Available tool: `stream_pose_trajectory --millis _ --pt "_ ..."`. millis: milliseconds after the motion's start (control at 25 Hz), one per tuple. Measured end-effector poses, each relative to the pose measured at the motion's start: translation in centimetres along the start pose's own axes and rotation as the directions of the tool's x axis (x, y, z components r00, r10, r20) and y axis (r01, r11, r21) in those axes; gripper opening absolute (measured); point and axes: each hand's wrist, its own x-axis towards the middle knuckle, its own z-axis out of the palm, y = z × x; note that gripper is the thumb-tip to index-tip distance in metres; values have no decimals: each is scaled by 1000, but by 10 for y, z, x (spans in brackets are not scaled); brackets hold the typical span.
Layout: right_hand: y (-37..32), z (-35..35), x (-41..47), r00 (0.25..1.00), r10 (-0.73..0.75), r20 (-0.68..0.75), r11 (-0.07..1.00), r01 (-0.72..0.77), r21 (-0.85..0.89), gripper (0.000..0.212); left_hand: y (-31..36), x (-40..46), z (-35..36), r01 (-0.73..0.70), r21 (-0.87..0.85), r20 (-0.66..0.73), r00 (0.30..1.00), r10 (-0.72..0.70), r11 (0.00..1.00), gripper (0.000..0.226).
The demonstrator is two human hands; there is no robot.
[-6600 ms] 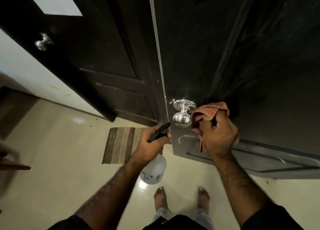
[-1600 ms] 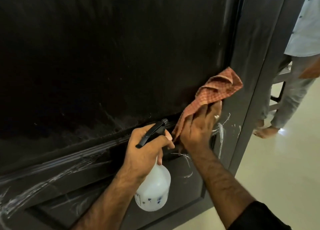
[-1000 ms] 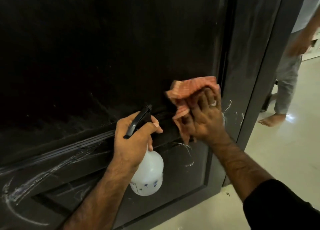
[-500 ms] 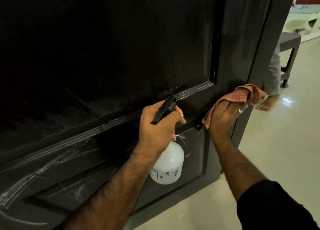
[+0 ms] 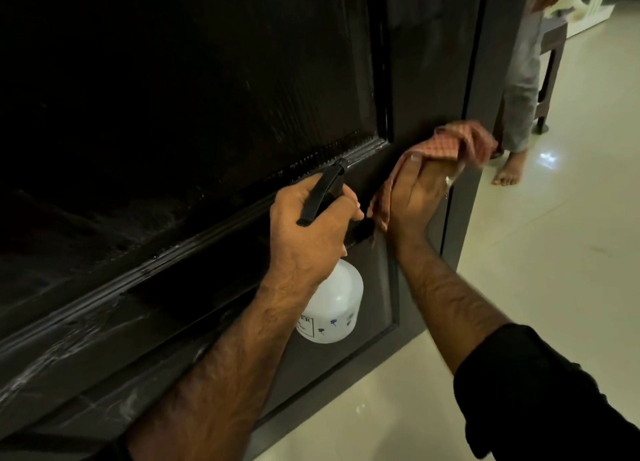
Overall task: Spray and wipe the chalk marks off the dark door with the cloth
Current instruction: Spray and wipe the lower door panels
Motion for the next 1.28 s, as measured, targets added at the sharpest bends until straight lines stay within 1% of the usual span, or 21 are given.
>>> stream_pose_trajectory --millis 120,200,240,280,360,440,480,520,560,600,640,680,800,840,880,920,1000,1040,1120,1200,1280 --pt "-46 6 43 951 -308 -10 950 307 -61 75 -4 3 0 -26 -5 21 999 26 1000 12" --pt "-35 4 46 913 -409 -16 912 408 -34 70 -7 4 3 -39 -5 22 999 39 999 11" --pt "-9 3 33 923 -384 -13 923 384 -34 66 -8 4 5 -38 -9 26 999 38 999 12" --pt "19 -2 14 956 -293 4 955 293 -44 64 -10 3 7 -31 -10 29 999 31 999 13" --pt "59 -19 -26 997 -19 79 999 22 -34 75 -11 1 11 -20 2 36 999 20 1000 13" --pt "68 -20 -40 972 165 166 986 -166 -9 84 -12 0 12 -15 1 46 999 15 1000 11" --pt "57 -18 -34 972 161 171 987 -155 -47 78 -12 0 11 -14 -3 49 999 14 1000 10" --pt "46 -14 -22 982 92 165 995 -84 -57 69 -13 0 12 -12 -3 53 999 12 1000 10" --pt "43 -8 -4 984 -50 173 995 63 -71 60 -14 0 13 -14 2 57 998 14 1000 11" --pt "41 -1 11 968 -154 197 982 172 -80 59 -15 1 14 -19 8 60 998 19 1000 12" --pt "46 4 20 964 -165 209 979 185 -80 65 -17 1 16 -23 16 61 998 22 1000 13" --pt "54 2 19 968 -124 216 986 144 -78 73 -19 2 19 -20 21 61 998 19 1000 13" --pt "91 -20 -31 967 165 196 986 -160 -41 93 -27 -3 25 31 26 43 999 -32 999 11" --pt "94 -29 -47 950 226 218 973 -231 1 93 -30 -6 25 42 27 37 998 -43 999 11" --pt "93 -35 -54 944 227 240 972 -235 4 88 -31 -9 23 49 27 34 998 -50 998 11" --pt "79 -39 -53 950 198 243 980 -197 -28 81 -33 -13 19 52 24 28 998 -52 998 12" --pt "41 -30 -33 977 -21 213 996 39 -79 65 -33 -20 10 53 19 -9 999 -53 998 14" --pt "17 -20 -20 966 -185 182 974 205 -97 60 -32 -22 5 50 14 -31 998 -50 999 14" --pt "-25 -3 -8 901 -399 171 904 418 -91 60 -29 -27 -10 26 6 -62 998 -26 1000 14" --pt "-31 -4 -16 770 -585 256 773 624 -112 60 -25 -35 -30 -30 11 -65 997 31 999 16" --pt "-4 -23 -15 594 -735 326 579 801 -154 59 -25 -45 -51 -50 12 -95 994 51 999 14"
